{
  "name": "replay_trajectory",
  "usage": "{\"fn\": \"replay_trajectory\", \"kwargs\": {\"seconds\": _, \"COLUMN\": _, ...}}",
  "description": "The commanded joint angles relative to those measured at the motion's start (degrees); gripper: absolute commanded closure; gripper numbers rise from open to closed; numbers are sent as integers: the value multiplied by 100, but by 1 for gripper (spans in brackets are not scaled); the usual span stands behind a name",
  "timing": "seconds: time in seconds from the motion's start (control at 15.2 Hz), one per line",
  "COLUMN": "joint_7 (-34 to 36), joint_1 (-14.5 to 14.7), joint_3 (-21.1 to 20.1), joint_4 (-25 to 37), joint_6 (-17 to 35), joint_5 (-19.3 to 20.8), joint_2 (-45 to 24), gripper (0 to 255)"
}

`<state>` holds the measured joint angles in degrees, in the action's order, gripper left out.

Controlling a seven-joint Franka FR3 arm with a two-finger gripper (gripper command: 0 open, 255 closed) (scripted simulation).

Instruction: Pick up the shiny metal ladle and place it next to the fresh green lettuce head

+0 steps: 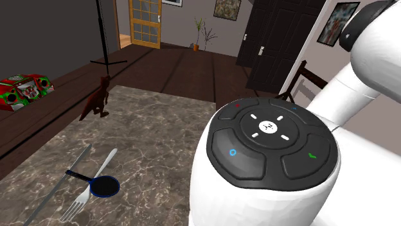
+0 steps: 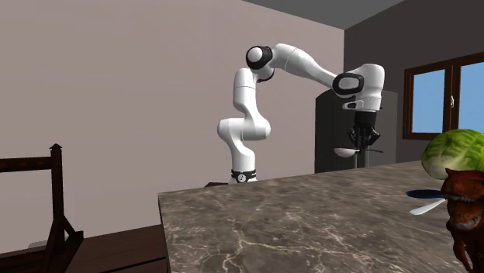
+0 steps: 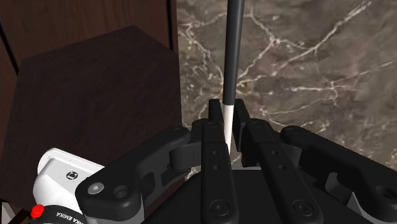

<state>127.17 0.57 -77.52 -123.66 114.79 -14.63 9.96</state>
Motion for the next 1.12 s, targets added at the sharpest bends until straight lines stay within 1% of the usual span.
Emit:
{"fn": "replay_trajectory", "kwargs": {"seconds": 0.0, "joint_7": 163, "joint_1": -229, "joint_3": -304, "joint_4": -64, "joint_6": 190, "joint_5": 212, "joint_2": -233, "gripper": 255}}
{"fn": "replay_trajectory", "kwargs": {"seconds": 0.13, "joint_7": 360, "joint_1": -517, "joint_3": -664, "joint_4": -156, "joint_6": 386, "joint_5": 477, "joint_2": -502, "gripper": 255}}
{"fn": "replay_trajectory", "kwargs": {"seconds": 0.2, "joint_7": 545, "joint_1": -790, "joint_3": -988, "joint_4": -202, "joint_6": 492, "joint_5": 724, "joint_2": -734, "gripper": 255}}
{"fn": "replay_trajectory", "kwargs": {"seconds": 0.26, "joint_7": 604, "joint_1": -1848, "joint_3": -2064, "joint_4": -242, "joint_6": 576, "joint_5": 806, "joint_2": -810, "gripper": 255}}
{"fn": "replay_trajectory", "kwargs": {"seconds": 0.33, "joint_7": 422, "joint_1": -2015, "joint_3": -2198, "joint_4": -271, "joint_6": 626, "joint_5": 567, "joint_2": -601, "gripper": 255}}
{"fn": "replay_trajectory", "kwargs": {"seconds": 0.4, "joint_7": 161, "joint_1": -1966, "joint_3": -2102, "joint_4": -293, "joint_6": 649, "joint_5": 220, "joint_2": -299, "gripper": 255}}
{"fn": "replay_trajectory", "kwargs": {"seconds": 0.53, "joint_7": -44, "joint_1": -2288, "joint_3": -2404, "joint_4": -347, "joint_6": 749, "joint_5": -55, "joint_2": -68, "gripper": 255}}
{"fn": "replay_trajectory", "kwargs": {"seconds": 0.59, "joint_7": -75, "joint_1": -2334, "joint_3": -2448, "joint_4": -355, "joint_6": 766, "joint_5": -97, "joint_2": -33, "gripper": 255}}
{"fn": "replay_trajectory", "kwargs": {"seconds": 1.06, "joint_7": -74, "joint_1": -2332, "joint_3": -2447, "joint_4": -355, "joint_6": 765, "joint_5": -94, "joint_2": -34, "gripper": 255}}
